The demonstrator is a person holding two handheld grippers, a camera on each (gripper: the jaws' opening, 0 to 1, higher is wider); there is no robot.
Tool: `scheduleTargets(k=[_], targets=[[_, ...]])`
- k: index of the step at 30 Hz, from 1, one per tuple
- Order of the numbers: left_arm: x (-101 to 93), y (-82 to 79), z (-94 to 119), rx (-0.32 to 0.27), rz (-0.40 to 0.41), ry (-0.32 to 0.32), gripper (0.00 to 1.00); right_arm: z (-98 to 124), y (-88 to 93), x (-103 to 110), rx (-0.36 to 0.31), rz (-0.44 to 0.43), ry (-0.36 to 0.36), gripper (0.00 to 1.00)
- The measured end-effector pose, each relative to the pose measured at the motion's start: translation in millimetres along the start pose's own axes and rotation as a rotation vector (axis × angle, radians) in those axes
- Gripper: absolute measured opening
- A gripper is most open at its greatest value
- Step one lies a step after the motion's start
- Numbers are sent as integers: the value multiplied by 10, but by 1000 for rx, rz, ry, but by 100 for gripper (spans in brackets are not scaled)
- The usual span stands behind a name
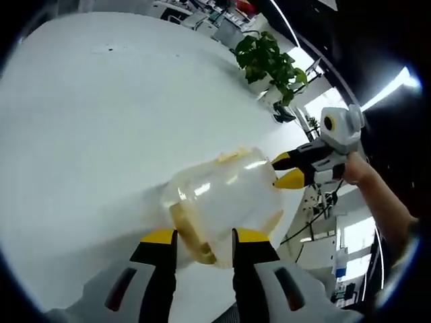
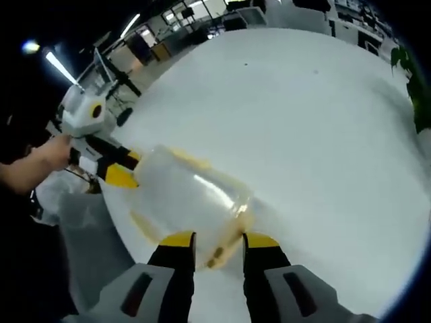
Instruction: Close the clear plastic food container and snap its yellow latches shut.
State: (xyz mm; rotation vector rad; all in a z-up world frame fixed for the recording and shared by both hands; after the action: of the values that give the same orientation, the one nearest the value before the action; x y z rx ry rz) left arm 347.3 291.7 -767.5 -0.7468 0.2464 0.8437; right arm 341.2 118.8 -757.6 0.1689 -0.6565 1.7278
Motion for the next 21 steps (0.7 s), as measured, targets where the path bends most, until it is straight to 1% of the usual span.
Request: scheduleTargets(k=[3, 6, 7, 8, 9, 12, 13, 14, 16, 18, 21], targets=[[-3, -3, -9, -2, 8, 3, 30, -7, 10, -10, 10, -39, -13, 24], [-5, -6, -18, -7, 20, 11, 30, -6, 8, 4, 12, -23, -19, 24], [-5, -5, -21, -9, 23, 17, 30, 0, 11, 13, 14, -19, -19, 23], [-39, -20, -26, -18, 26, 46, 29, -3, 11, 12, 18, -23, -18, 23], [-18, -11, -30, -13, 40, 33, 29, 0, 18, 14, 22, -23, -18, 23], [-23, -14, -28, -8, 35, 29, 29, -12, 10, 17, 34, -16, -15, 22], [-22, -12, -26, -6, 34, 28, 29, -18, 6, 15, 40, -26, -20, 21], [-2, 5, -34, -4, 39, 27, 29, -10, -45, 27, 41, -37, -31, 21], [6, 16, -45, -1, 54, 26, 29, -13, -56, 21, 37, -45, -28, 21], [6, 19, -49, 1, 54, 21, 29, -10, -39, 29, 38, -50, -21, 21], [38, 22, -54, 13, 84, 25, 29, -18, -13, 30, 40, -58, -19, 21]])
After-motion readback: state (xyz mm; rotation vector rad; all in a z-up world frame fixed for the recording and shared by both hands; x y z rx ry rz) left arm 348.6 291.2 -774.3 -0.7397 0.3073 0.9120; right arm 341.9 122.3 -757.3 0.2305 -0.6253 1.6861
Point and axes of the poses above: the point that each gripper's makers call its tool centre point, and the gripper's own axes: z roughly backward along the fingers, x roughly to its left, y roughly out of its underside, the point moved 2 cm from there along z, roughly backward along the fingers, and after that the axes turned 13 degrees about -z, right-handed, at the moved point
